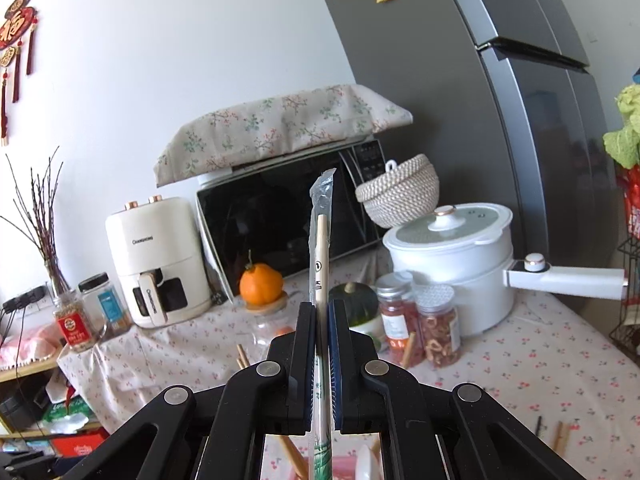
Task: Organize utensils
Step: 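Lower the white chopstick into the pink holder and open right tool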
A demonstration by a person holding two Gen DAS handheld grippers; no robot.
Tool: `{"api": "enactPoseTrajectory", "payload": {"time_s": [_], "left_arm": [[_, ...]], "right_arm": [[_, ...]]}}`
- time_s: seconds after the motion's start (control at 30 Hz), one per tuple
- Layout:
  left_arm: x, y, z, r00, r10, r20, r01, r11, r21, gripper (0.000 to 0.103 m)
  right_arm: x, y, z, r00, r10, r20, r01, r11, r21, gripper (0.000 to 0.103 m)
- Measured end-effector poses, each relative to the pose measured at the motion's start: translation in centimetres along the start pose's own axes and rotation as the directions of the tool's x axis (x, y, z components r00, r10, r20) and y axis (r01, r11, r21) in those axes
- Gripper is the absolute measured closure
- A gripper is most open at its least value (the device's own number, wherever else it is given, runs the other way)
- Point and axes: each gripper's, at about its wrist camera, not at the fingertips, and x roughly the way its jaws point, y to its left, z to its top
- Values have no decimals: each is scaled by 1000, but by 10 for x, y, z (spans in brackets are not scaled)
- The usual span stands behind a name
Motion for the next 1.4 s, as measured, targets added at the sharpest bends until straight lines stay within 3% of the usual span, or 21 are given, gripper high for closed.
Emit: {"api": "enactPoseTrajectory", "payload": {"time_s": [0.33, 0.53, 0.77, 0.87, 0.93, 1.03, 1.13, 1.27, 1.4], "left_arm": [[2, 23, 0, 999, -44, -27, 44, 999, -23, 30], [4, 18, 5, 998, -61, -26, 61, 998, -17, 30], [10, 17, 5, 998, -43, -47, 42, 999, -28, 30], [11, 16, 4, 998, -41, -52, 40, 999, -30, 30], [12, 15, 4, 998, -44, -55, 42, 999, -31, 30], [13, 12, 4, 997, -54, -62, 52, 998, -36, 30], [13, 7, 2, 995, -73, -71, 70, 997, -40, 29], [7, -5, 0, 992, -102, -71, 100, 994, -35, 28], [1, -19, -1, 992, -114, -59, 113, 993, -16, 23]], "right_arm": [[38, 24, -43, 973, -136, 187, 140, 990, -4, 98], [46, 29, -62, 956, -183, 227, 190, 982, -10, 98], [42, 31, -90, 965, -177, 195, 184, 983, -18, 96], [34, 29, -89, 967, -170, 191, 177, 984, -20, 89], [27, 25, -84, 967, -169, 193, 174, 985, -14, 76], [14, 17, -68, 965, -170, 201, 174, 985, -2, 64], [2, 9, -51, 965, -173, 195, 180, 984, -16, 59], [-10, -4, -29, 968, -190, 165, 198, 980, -33, 50], [-20, -22, -10, 971, -219, 97, 224, 974, -41, 32]]}}
